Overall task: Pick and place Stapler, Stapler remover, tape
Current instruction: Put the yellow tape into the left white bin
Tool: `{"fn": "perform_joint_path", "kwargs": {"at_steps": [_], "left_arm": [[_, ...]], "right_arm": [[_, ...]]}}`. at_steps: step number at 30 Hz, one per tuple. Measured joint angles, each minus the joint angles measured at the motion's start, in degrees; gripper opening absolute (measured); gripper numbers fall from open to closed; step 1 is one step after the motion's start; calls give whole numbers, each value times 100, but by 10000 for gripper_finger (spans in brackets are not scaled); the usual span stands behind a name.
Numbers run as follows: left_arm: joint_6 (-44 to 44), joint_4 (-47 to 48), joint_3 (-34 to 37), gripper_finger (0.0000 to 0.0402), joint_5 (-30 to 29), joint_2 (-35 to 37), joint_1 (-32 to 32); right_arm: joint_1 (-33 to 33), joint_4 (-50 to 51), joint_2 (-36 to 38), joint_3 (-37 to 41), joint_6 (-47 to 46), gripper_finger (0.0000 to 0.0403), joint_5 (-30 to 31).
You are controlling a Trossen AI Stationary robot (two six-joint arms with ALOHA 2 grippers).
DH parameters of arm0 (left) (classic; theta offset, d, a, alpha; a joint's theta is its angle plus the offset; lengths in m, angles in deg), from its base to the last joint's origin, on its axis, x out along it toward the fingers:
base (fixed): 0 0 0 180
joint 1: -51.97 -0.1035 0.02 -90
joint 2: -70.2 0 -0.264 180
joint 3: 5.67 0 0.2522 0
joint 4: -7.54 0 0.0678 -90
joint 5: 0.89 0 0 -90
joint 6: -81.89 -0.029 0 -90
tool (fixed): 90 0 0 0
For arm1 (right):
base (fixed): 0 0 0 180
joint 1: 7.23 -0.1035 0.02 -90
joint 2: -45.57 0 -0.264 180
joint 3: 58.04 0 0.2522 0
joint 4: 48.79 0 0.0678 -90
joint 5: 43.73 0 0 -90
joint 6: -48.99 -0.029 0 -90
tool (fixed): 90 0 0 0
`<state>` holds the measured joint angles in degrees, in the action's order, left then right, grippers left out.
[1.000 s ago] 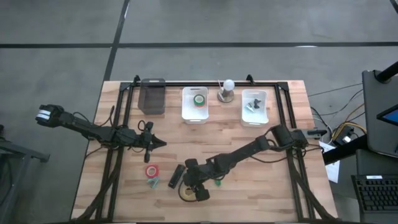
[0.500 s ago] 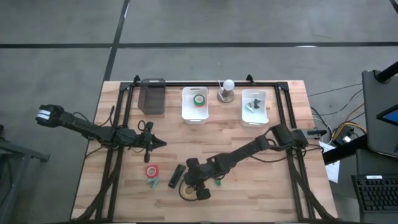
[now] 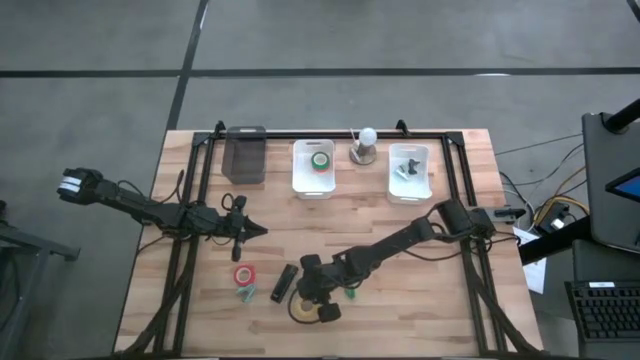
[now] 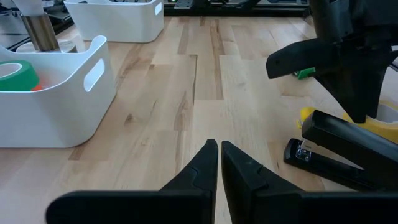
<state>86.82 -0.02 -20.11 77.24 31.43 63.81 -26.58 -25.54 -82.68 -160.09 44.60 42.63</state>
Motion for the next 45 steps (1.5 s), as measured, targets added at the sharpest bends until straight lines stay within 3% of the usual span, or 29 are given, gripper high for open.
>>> {"fn": "perform_joint_path", "kwargs": {"at_steps": [15, 24, 36, 45], "left_arm": [[0, 15, 1, 23, -1, -2, 0], [0, 42, -1, 23, 0, -2, 0], [0, 42, 1, 23, 1, -2, 0], [0, 42, -2, 23, 0, -1, 0]], "right_arm": [[231, 636, 483, -118, 457, 25, 90], [878, 1311, 1230, -118, 975, 25, 449], [2673, 1682, 2178, -107, 1750, 25, 577], [4146, 1703, 1821, -48, 1403, 25, 409]]}}
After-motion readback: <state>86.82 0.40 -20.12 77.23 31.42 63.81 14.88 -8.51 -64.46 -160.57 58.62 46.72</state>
